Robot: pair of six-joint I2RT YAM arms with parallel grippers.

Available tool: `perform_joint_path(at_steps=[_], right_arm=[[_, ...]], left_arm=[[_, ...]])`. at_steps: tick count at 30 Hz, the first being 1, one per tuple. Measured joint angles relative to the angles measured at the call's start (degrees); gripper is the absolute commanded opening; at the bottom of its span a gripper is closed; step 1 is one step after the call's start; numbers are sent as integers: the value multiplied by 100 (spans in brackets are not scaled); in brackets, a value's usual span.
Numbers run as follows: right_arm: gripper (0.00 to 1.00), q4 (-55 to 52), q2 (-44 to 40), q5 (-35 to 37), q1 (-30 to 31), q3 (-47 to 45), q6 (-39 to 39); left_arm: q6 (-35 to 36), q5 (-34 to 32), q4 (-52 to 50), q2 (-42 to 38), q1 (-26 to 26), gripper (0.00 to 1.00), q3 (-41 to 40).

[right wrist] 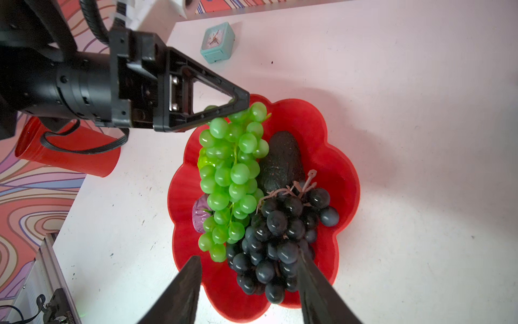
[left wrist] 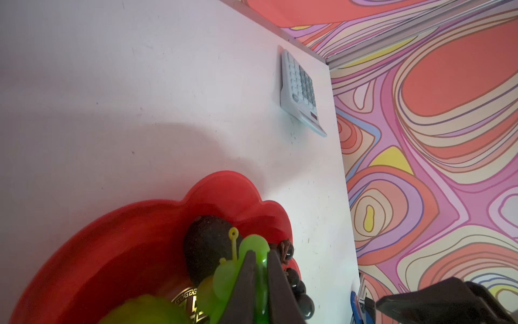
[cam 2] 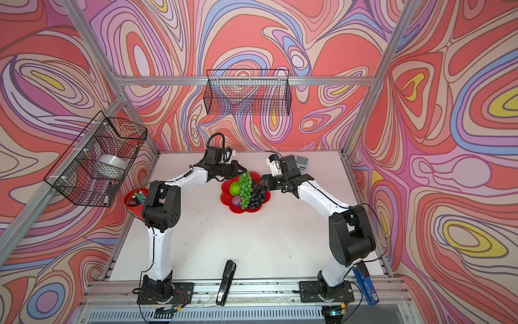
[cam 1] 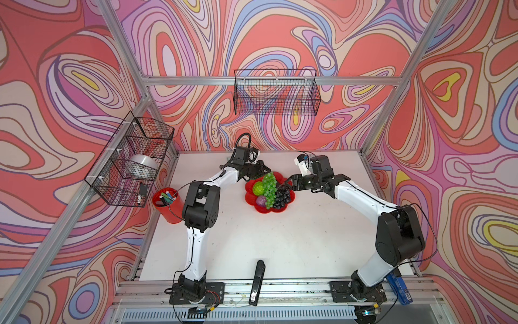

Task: Arrange fruit in a fruit bowl
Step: Place the fruit in the fruit bowl, then reset both arms

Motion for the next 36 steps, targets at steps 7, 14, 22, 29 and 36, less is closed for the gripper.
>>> perform_joint_path(at_steps=[7, 14, 22, 29, 36], right_arm=[[58, 0, 0, -2, 0, 0, 0], [58, -98, 0, 57, 7, 83, -33], [65, -363, -262, 507, 7, 400, -229], [98, -699, -973, 1537, 11, 404, -492], [98, 258, -2194, 2649, -531, -778, -1102]], left_arm=[[74, 20, -111, 9, 0, 54, 0], [332, -160, -507, -59, 0, 64, 98], [850, -1110, -1517, -1574, 0, 81, -245], [1215, -2608, -2116, -3705, -2, 100, -1554], [2208, -4680, -1888, -5309, 22, 100, -3512]])
